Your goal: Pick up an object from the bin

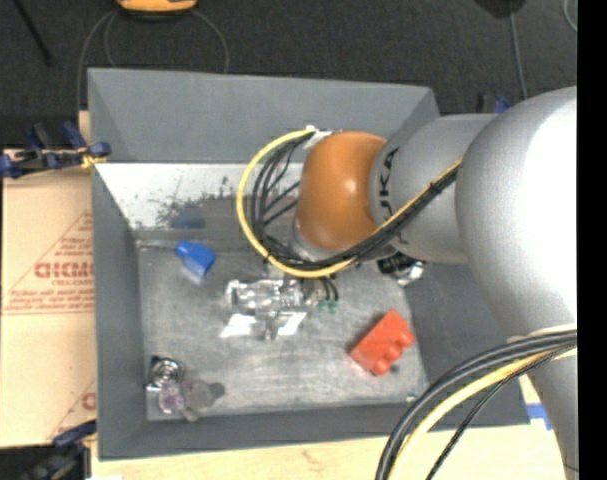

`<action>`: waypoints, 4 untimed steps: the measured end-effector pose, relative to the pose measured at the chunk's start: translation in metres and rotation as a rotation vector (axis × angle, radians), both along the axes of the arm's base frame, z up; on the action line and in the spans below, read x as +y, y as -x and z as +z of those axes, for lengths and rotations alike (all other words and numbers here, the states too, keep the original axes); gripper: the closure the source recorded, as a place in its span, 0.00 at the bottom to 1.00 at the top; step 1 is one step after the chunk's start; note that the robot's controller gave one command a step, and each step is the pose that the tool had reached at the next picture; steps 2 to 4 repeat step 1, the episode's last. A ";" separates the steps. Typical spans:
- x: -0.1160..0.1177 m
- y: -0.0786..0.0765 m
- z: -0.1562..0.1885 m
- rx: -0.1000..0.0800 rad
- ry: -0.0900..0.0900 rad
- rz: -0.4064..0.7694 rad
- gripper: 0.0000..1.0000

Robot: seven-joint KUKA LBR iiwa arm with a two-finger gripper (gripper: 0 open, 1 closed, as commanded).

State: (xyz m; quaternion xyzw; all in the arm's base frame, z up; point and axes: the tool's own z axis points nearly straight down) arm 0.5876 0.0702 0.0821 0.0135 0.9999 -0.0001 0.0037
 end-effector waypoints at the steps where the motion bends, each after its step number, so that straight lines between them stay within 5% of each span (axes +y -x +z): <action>1: 0.004 0.000 0.144 -0.001 -0.002 0.002 1.00; 4: 0.004 0.000 0.144 -0.001 -0.002 0.002 1.00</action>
Offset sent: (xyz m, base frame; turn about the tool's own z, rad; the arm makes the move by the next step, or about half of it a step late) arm -0.0021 0.0036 0.1398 0.0031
